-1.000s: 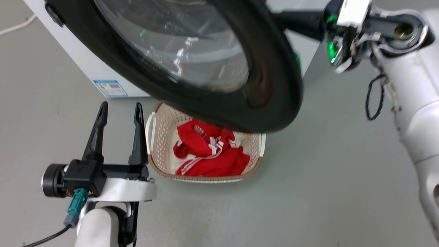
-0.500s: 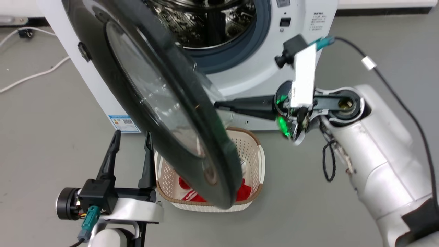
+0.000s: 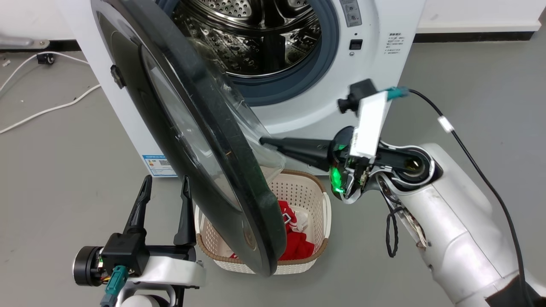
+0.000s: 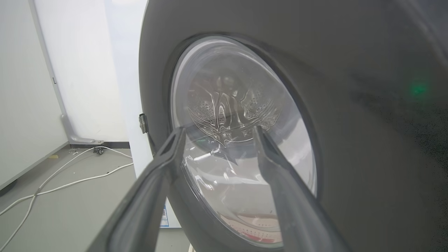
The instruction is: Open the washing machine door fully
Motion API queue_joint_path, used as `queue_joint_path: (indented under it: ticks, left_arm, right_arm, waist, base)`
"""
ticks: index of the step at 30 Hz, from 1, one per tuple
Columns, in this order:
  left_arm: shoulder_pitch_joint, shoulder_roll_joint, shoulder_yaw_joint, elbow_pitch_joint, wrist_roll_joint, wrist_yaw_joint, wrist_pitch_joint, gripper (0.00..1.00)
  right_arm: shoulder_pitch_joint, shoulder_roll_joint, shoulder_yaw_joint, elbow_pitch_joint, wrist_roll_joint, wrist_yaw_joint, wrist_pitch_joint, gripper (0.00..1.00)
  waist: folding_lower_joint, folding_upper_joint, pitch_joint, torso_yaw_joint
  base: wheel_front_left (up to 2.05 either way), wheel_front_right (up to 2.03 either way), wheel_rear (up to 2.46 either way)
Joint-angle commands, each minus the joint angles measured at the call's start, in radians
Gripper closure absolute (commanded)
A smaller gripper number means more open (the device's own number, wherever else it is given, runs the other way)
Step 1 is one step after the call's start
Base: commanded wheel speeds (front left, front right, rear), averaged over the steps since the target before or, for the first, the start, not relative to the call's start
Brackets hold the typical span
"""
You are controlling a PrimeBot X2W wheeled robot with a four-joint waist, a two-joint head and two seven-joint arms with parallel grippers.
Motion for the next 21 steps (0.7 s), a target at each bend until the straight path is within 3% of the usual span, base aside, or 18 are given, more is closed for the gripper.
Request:
queue_joint_path:
  ticks: [1, 5, 7, 8, 9, 12, 21]
  left_arm:
    - [0.007, -0.001, 0.001, 0.0, -0.004, 0.003, -0.003, 0.0]
    - [0.014, -0.001, 0.008, 0.003, -0.005, 0.008, -0.003, 0.0]
    - [0.017, -0.001, 0.013, 0.002, -0.005, 0.009, -0.003, 0.0]
    - [0.019, -0.001, 0.017, 0.001, -0.005, 0.009, -0.003, 0.0]
    - [0.021, -0.001, 0.019, 0.001, -0.005, 0.009, -0.003, 0.0]
    - [0.027, -0.001, 0.034, -0.003, -0.001, 0.015, -0.003, 0.0]
    - [0.062, -0.001, 0.06, 0.012, 0.005, 0.008, -0.003, 0.0]
  right_arm:
    - [0.024, 0.003, -0.017, -0.005, 0.011, 0.0, -0.033, 1.0]
    - [0.091, 0.004, -0.101, -0.064, 0.035, 0.0, -0.183, 1.0]
    - [0.137, 0.004, -0.157, -0.11, 0.031, 0.0, -0.279, 0.59]
    - [0.162, 0.004, -0.175, -0.134, 0.023, 0.0, -0.315, 0.04]
    - [0.191, 0.003, -0.198, -0.161, 0.011, 0.0, -0.36, 0.0]
    - [0.277, 0.001, -0.249, -0.217, -0.032, 0.0, -0.482, 0.0]
    - [0.438, -0.027, -0.383, -0.198, -0.203, 0.0, -0.912, 0.0]
  waist:
    - [0.0002, 0.0, -0.003, -0.005]
    - [0.0002, 0.0, -0.015, -0.016]
    - [0.0002, 0.0, -0.019, -0.022]
    - [0.0002, 0.0, -0.021, -0.026]
    - [0.0002, 0.0, -0.023, -0.028]
    - [0.0002, 0.0, -0.029, -0.047]
    - [0.0002, 0.0, -0.063, -0.078]
  base:
    - [0.0, 0.0, 0.0]
    - [0.0, 0.0, 0.0]
    - [0.0, 0.0, 0.0]
    - [0.0, 0.0, 0.0]
    - [0.0, 0.0, 0.0]
    - [0.0, 0.0, 0.0]
    - [0.0, 0.0, 0.0]
